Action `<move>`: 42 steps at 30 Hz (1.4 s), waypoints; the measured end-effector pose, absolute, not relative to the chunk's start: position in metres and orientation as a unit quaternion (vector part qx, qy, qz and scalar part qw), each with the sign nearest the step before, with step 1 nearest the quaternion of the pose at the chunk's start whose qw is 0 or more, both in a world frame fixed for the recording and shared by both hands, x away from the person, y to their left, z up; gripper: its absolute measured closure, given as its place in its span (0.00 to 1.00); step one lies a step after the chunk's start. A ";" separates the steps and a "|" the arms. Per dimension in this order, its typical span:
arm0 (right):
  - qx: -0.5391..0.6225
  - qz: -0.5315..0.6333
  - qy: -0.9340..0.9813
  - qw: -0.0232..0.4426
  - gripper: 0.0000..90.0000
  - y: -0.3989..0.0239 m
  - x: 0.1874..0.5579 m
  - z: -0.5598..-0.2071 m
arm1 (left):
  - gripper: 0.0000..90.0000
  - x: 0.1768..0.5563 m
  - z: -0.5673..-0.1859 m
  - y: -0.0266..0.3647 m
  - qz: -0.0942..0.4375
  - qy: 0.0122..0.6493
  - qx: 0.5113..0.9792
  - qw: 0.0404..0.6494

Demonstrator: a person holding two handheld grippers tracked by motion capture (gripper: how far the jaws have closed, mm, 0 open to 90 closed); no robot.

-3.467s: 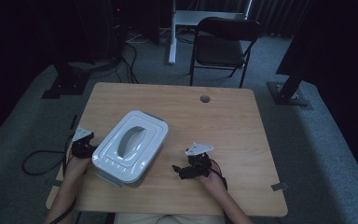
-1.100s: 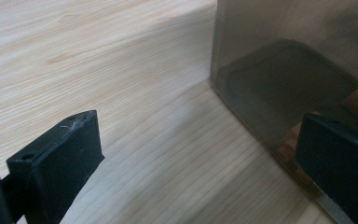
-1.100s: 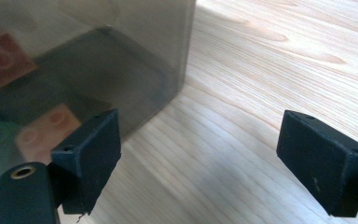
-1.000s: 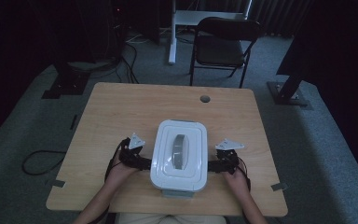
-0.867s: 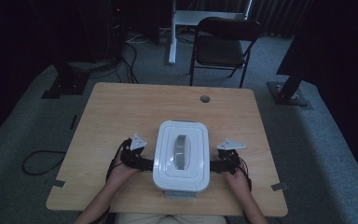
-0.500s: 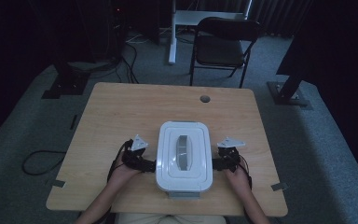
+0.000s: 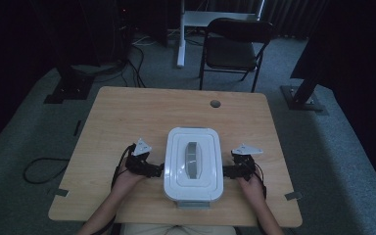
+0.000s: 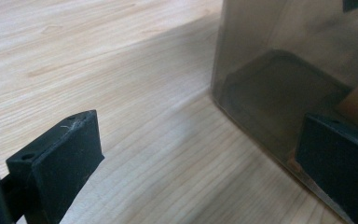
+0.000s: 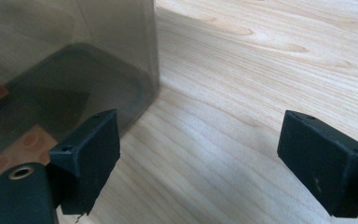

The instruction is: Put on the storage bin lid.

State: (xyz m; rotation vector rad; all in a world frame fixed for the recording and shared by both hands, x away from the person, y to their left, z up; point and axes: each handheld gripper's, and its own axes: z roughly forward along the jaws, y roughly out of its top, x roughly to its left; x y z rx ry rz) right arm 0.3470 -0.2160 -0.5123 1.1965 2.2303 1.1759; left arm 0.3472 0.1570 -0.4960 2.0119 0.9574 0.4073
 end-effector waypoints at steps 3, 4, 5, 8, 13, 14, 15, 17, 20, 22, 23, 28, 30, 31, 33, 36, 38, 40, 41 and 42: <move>0.425 0.416 0.786 0.171 0.14 -0.219 0.343 -0.513 | 0.01 0.348 -0.497 0.162 0.162 0.385 0.806 0.420; 0.425 0.419 0.784 0.172 0.14 -0.220 0.342 -0.513 | 0.01 0.348 -0.497 0.164 0.162 0.386 0.805 0.421; 0.427 0.421 0.782 0.170 0.14 -0.221 0.340 -0.512 | 0.01 0.347 -0.497 0.166 0.163 0.386 0.804 0.422; 0.429 0.419 0.781 0.174 0.14 -0.223 0.336 -0.512 | 0.01 0.345 -0.496 0.172 0.165 0.391 0.799 0.425; 0.436 0.412 0.780 0.179 0.14 -0.227 0.333 -0.513 | 0.01 0.343 -0.496 0.184 0.179 0.397 0.791 0.430; 0.439 0.411 0.778 0.180 0.14 -0.228 0.332 -0.513 | 0.01 0.343 -0.495 0.187 0.179 0.398 0.790 0.431; 0.441 0.413 0.776 0.179 0.14 -0.229 0.332 -0.513 | 0.01 0.342 -0.495 0.190 0.181 0.399 0.789 0.431; 0.446 0.413 0.773 0.180 0.14 -0.231 0.331 -0.513 | 0.01 0.341 -0.495 0.195 0.185 0.404 0.787 0.429; 0.449 0.412 0.772 0.183 0.14 -0.235 0.329 -0.512 | 0.01 0.340 -0.494 0.202 0.188 0.411 0.783 0.427; 0.452 0.408 0.770 0.192 0.14 -0.238 0.328 -0.512 | 0.01 0.339 -0.495 0.208 0.190 0.418 0.780 0.426; 0.453 0.408 0.769 0.191 0.14 -0.240 0.327 -0.512 | 0.01 0.339 -0.495 0.211 0.192 0.421 0.779 0.423; 0.465 0.403 0.762 0.203 0.14 -0.252 0.325 -0.514 | 0.01 0.337 -0.496 0.224 0.197 0.440 0.769 0.420; 0.471 0.406 0.757 0.203 0.14 -0.257 0.324 -0.514 | 0.01 0.336 -0.497 0.229 0.200 0.446 0.766 0.417; 0.474 0.406 0.754 0.205 0.14 -0.259 0.323 -0.514 | 0.01 0.336 -0.497 0.231 0.202 0.449 0.764 0.417; 0.476 0.405 0.752 0.207 0.14 -0.263 0.322 -0.513 | 0.01 0.334 -0.498 0.235 0.204 0.455 0.761 0.415; 0.485 0.405 0.746 0.211 0.14 -0.270 0.319 -0.513 | 0.01 0.331 -0.500 0.243 0.208 0.464 0.756 0.412; 0.490 0.403 0.742 0.215 0.14 -0.275 0.317 -0.513 | 0.01 0.328 -0.500 0.249 0.210 0.469 0.753 0.411; 0.496 0.403 0.738 0.218 0.14 -0.280 0.316 -0.512 | 0.01 0.326 -0.500 0.256 0.216 0.475 0.749 0.407; 0.500 0.401 0.735 0.220 0.14 -0.283 0.315 -0.512 | 0.01 0.324 -0.500 0.259 0.218 0.480 0.747 0.406; 0.504 0.402 0.732 0.221 0.14 -0.286 0.315 -0.512 | 0.01 0.323 -0.500 0.263 0.219 0.484 0.743 0.406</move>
